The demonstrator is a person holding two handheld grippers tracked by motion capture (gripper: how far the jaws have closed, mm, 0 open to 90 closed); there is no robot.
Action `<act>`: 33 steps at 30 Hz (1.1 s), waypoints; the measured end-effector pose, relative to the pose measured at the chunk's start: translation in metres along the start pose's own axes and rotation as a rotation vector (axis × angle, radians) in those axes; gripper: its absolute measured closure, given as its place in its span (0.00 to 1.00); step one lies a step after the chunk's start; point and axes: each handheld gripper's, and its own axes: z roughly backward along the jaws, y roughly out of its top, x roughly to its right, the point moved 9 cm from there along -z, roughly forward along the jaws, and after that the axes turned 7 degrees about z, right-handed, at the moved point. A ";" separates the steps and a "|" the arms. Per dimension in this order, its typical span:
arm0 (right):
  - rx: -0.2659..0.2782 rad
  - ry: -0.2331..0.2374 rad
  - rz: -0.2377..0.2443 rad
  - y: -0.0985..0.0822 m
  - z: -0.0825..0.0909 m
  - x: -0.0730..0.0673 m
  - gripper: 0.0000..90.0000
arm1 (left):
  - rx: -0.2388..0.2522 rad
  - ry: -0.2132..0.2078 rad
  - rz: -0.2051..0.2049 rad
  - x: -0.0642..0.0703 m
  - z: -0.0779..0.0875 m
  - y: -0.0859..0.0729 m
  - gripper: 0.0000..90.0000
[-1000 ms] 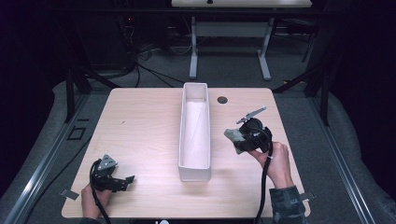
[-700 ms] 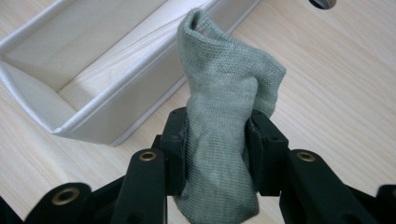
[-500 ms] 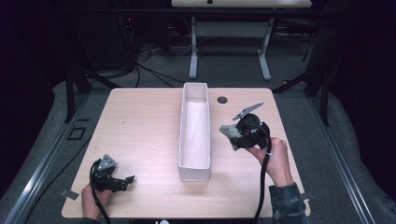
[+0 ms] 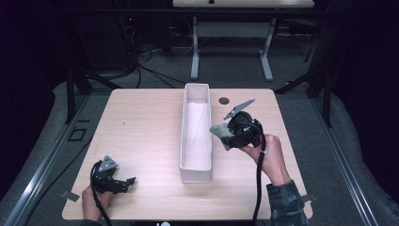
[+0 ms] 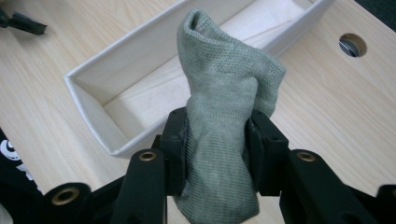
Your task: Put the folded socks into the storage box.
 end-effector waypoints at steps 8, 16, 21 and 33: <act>0.003 0.038 0.040 0.012 -0.002 -0.013 0.70 | 0.000 0.000 0.000 0.000 0.000 0.000 0.00; 0.001 0.065 0.084 0.022 -0.008 -0.024 0.70 | 0.000 0.000 0.000 0.000 0.000 0.000 0.00; -0.006 0.089 0.112 0.026 -0.013 -0.032 0.70 | 0.000 0.000 0.000 0.000 0.000 0.000 0.00; -0.018 0.144 0.155 0.032 -0.028 -0.049 0.70 | 0.000 0.000 0.000 0.000 0.000 0.000 0.00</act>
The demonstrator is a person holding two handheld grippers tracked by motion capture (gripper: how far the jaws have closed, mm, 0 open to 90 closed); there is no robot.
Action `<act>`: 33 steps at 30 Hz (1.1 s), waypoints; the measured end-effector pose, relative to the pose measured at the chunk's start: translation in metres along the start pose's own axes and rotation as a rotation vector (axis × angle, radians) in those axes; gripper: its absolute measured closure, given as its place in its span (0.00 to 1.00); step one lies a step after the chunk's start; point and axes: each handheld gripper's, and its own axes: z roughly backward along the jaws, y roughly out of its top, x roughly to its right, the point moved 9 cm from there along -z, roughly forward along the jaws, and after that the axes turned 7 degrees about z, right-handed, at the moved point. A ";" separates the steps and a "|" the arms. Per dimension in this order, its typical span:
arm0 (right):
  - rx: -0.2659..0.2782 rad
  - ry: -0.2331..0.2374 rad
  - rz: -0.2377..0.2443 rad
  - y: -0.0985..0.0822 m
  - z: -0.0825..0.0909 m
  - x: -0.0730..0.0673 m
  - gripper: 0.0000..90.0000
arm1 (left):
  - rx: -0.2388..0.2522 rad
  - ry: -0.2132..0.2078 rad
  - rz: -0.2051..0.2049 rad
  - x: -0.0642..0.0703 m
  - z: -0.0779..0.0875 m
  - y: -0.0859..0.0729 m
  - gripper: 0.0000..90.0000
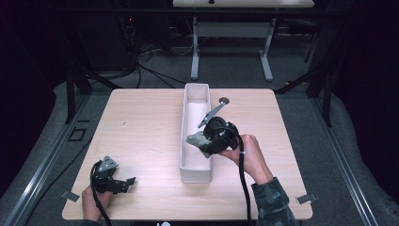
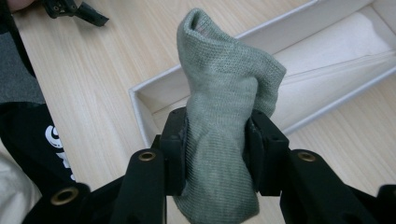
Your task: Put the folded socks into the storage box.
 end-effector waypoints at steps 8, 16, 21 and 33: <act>-0.014 0.053 0.043 0.000 -0.013 -0.009 0.70 | 0.000 0.000 0.000 0.000 0.000 0.000 0.00; -0.047 0.085 0.069 -0.003 -0.028 -0.015 0.70 | 0.000 0.000 0.000 0.000 0.000 0.000 0.00; -0.085 0.112 0.107 -0.010 -0.043 -0.016 0.70 | 0.000 0.000 0.000 0.000 0.000 0.000 0.00; -0.126 0.136 0.105 -0.017 -0.058 -0.014 0.70 | 0.000 0.000 0.000 0.000 0.000 0.000 0.00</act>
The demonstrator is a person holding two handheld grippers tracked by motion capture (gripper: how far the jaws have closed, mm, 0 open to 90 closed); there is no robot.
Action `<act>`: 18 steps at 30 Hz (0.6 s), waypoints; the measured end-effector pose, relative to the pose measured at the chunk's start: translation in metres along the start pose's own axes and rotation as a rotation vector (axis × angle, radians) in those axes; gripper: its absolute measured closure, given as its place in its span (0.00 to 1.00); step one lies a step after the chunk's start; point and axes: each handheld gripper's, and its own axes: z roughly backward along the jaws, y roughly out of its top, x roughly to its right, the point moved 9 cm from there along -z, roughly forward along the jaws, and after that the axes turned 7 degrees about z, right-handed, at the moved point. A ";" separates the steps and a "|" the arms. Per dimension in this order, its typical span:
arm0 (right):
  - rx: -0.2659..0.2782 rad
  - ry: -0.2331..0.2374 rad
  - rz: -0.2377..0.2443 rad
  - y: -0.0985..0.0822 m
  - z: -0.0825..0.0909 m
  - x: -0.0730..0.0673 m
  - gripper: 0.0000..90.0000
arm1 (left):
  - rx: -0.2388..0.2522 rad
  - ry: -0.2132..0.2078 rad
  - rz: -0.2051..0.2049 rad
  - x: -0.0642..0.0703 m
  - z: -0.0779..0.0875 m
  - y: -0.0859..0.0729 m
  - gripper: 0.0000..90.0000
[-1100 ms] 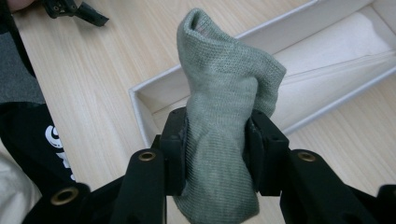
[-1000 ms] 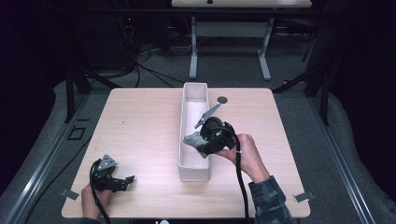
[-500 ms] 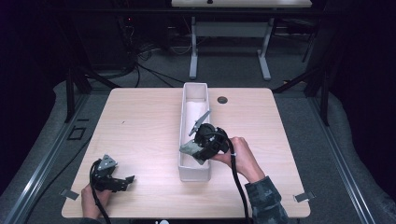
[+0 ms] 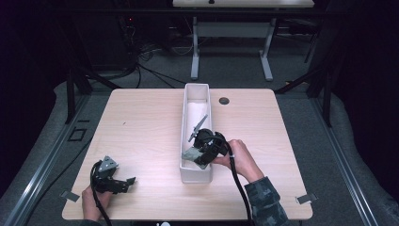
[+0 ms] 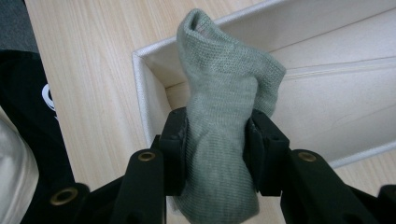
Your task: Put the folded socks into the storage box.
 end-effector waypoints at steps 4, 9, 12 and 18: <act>-0.017 0.012 0.010 -0.001 -0.006 0.000 0.70 | 0.000 0.000 0.000 0.000 0.000 0.000 0.00; -0.036 0.021 0.026 -0.001 -0.012 0.001 0.70 | 0.000 0.000 0.000 0.000 0.000 0.000 0.00; -0.051 0.027 0.035 -0.001 -0.015 0.001 0.69 | 0.000 0.000 0.000 0.000 0.000 0.000 0.00; -0.081 0.030 0.041 -0.003 -0.020 0.002 0.69 | 0.000 0.000 0.000 0.000 0.000 0.000 0.00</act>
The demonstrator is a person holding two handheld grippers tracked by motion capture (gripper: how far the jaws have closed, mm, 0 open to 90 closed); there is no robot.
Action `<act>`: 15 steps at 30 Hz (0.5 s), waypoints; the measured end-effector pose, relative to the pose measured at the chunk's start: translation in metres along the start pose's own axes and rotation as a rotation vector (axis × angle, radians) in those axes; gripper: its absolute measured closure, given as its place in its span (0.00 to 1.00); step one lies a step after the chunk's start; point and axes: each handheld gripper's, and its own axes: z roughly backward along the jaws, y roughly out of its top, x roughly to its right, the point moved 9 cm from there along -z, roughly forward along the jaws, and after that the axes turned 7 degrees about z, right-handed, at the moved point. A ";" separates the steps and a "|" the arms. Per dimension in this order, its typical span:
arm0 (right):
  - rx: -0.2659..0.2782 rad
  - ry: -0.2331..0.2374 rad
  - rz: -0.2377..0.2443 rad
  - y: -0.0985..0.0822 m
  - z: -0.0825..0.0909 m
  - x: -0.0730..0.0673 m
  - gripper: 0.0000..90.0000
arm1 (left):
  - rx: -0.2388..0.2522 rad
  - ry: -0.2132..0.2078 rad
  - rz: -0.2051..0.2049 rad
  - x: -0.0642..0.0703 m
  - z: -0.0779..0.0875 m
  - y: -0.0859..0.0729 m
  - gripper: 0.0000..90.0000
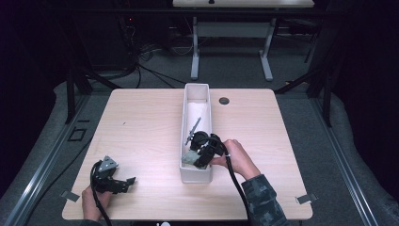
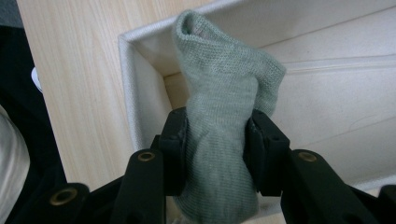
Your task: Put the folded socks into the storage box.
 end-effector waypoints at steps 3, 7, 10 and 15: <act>-0.017 0.003 0.004 0.000 -0.003 0.000 0.69 | 0.000 0.000 0.000 0.000 0.000 0.000 0.00; -0.040 0.014 0.006 -0.001 -0.005 0.000 0.69 | 0.000 0.000 0.000 0.000 0.000 0.000 0.00; -0.048 0.006 0.008 -0.001 -0.007 0.001 0.68 | 0.000 0.000 0.000 0.000 0.000 0.000 0.00; -0.041 0.017 0.000 0.001 -0.010 0.000 0.65 | 0.000 0.000 0.000 0.000 0.000 0.000 0.00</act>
